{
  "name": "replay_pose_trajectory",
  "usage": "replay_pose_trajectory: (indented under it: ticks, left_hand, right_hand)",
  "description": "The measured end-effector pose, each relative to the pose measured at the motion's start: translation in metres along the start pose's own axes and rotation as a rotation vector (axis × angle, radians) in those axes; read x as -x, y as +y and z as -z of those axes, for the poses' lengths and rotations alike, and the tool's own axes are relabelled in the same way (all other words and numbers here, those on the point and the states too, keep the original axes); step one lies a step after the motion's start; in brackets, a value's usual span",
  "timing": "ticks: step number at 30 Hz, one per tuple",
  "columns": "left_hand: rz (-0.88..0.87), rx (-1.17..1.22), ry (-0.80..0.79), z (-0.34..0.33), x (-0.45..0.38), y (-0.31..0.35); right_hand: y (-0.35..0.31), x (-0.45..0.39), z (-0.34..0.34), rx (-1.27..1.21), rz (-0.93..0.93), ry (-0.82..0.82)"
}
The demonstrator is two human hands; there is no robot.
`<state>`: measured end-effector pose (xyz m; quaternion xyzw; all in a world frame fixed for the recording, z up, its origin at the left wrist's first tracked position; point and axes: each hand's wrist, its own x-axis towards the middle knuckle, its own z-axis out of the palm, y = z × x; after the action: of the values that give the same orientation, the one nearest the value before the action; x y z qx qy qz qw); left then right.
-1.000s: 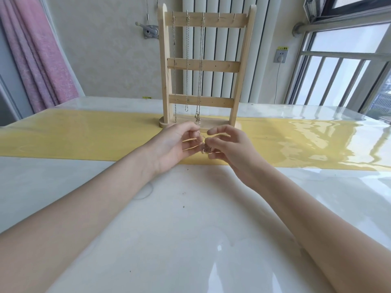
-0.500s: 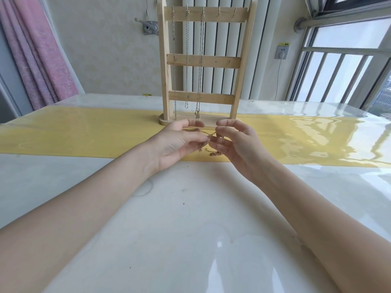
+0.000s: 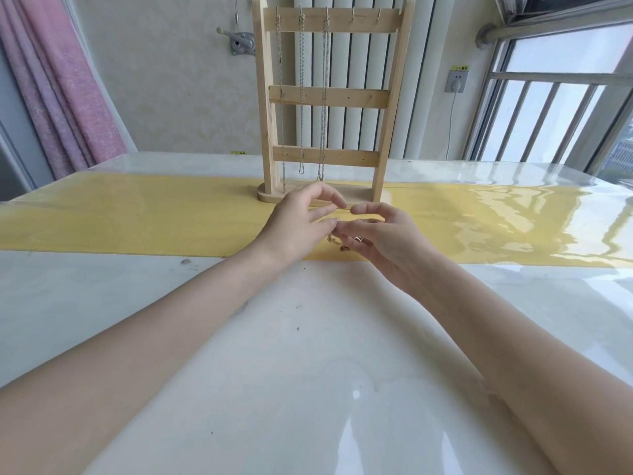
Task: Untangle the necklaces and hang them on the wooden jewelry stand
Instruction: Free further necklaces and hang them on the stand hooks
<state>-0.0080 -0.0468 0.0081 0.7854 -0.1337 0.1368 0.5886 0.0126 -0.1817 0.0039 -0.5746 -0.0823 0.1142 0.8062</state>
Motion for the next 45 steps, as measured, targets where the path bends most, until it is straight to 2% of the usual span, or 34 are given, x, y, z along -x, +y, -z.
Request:
replay_pose_trajectory:
  ticks: [3,8,12,14,18,21,23,26,31,38,42,45]
  left_hand:
    - [-0.061,-0.124,0.006,0.000,0.001,-0.002]
    - [-0.005,-0.099,0.058,0.005,-0.002,-0.003]
    - [0.009,-0.130,0.035,0.008,-0.002,-0.002]
    - [0.091,-0.047,-0.011,0.008,-0.001,-0.001]
    - [0.355,0.333,-0.060,0.013,0.000,0.000]
    - [0.451,0.527,-0.040,0.018,-0.001,0.001]
    - [0.478,0.586,-0.088,0.021,-0.002,0.001]
    - [0.475,0.514,-0.136,0.019,-0.002,0.000]
    - [0.430,0.329,0.024,0.013,0.000,0.001]
    - [0.436,0.543,0.103,0.014,-0.001,0.010]
    - [0.370,0.416,0.093,0.015,0.000,0.010]
    - [0.312,0.335,0.150,0.018,-0.001,0.008]
  right_hand:
    - [0.000,0.001,0.000,0.019,-0.013,0.011]
    - [-0.001,0.000,-0.003,0.103,0.025,0.012]
    - [-0.004,-0.001,-0.003,0.074,0.006,-0.036]
    - [-0.004,-0.001,-0.002,0.067,0.019,-0.033]
    - [-0.003,-0.002,0.000,0.076,0.052,-0.054]
    - [-0.005,-0.002,0.000,0.046,0.094,-0.069]
    - [-0.005,-0.001,0.000,0.038,0.114,-0.078]
    - [-0.004,-0.002,0.001,0.093,0.139,-0.076]
    - [-0.001,-0.003,0.001,0.188,0.160,-0.056]
    - [0.003,0.000,-0.004,0.518,0.240,-0.116]
    - [0.004,0.000,-0.002,0.532,0.243,-0.124]
    - [0.003,-0.001,0.001,0.463,0.226,-0.105]
